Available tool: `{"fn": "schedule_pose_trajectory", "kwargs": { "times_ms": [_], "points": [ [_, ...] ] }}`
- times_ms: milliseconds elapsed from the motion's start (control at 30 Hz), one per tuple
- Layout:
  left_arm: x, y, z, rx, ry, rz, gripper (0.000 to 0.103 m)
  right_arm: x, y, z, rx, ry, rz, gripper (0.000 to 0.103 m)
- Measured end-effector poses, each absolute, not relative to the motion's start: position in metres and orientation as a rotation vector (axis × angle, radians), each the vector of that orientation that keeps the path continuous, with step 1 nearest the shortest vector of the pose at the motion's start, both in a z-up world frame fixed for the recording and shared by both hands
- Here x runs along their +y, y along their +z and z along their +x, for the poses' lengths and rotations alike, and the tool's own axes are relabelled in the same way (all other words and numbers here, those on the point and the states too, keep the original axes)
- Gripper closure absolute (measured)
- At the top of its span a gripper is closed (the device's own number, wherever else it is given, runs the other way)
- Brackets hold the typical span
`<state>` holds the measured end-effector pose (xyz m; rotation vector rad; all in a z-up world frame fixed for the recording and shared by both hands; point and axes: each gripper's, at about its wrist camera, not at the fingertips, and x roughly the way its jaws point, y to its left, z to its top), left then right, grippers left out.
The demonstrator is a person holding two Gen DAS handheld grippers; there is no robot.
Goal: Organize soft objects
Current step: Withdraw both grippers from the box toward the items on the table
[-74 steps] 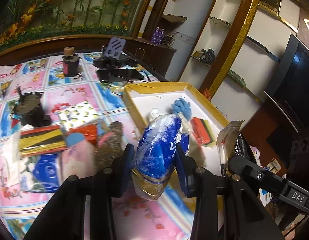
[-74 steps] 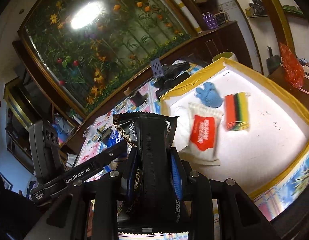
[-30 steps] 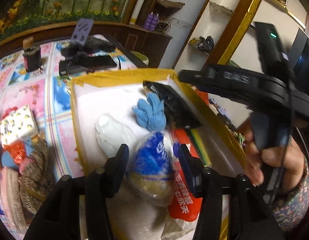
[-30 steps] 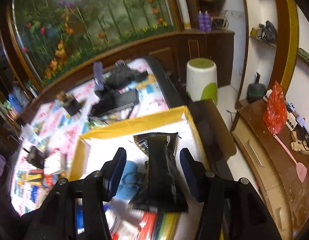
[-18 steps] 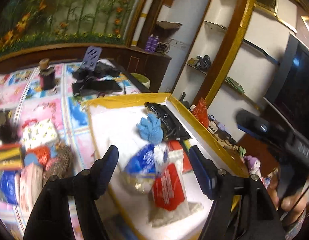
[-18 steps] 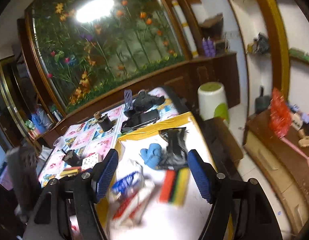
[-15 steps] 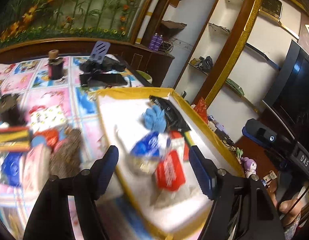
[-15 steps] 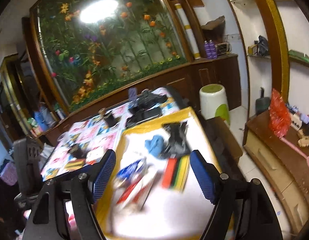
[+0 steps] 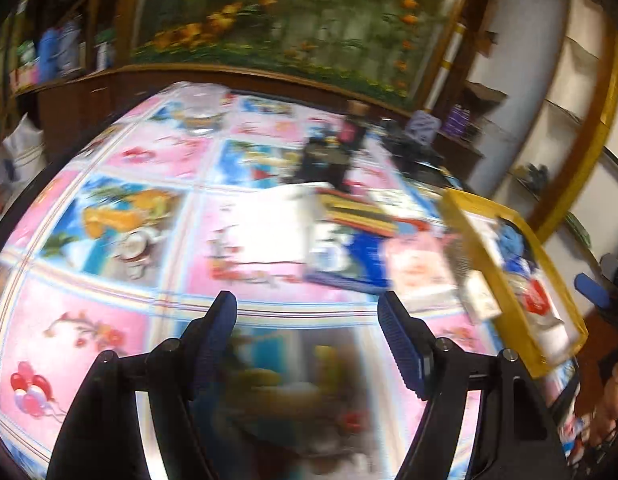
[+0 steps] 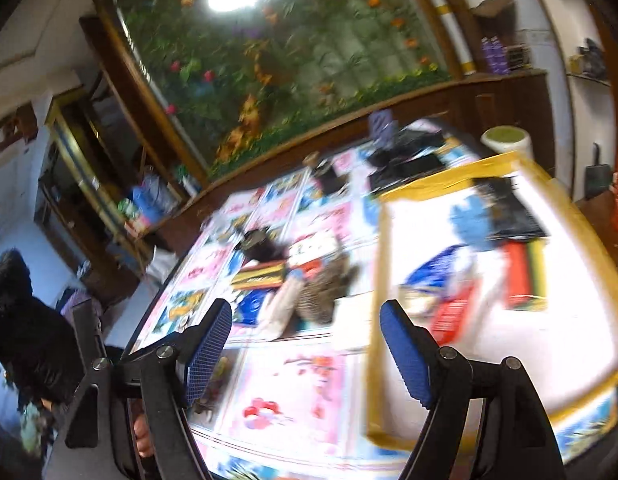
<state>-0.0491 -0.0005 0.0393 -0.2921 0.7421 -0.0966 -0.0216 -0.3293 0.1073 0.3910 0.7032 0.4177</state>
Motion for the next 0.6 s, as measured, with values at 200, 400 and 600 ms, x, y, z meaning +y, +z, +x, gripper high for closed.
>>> {"fn": "schedule_pose_trajectory", "kwargs": {
  "times_ms": [200,400,600],
  "points": [
    [-0.001,0.031,-0.038,0.803,-0.216,-0.351,0.031,-0.281,0.084,0.048,0.880,0.384,0.376,0.022],
    [-0.003,0.033,-0.044,0.780,-0.241,-0.327,0.031,-0.248,0.048,0.110,1.015,0.276,0.247,0.023],
    [-0.002,0.033,-0.044,0.771,-0.247,-0.334,0.031,-0.214,0.029,0.122,1.035,0.370,0.200,0.023]
  ]
}}
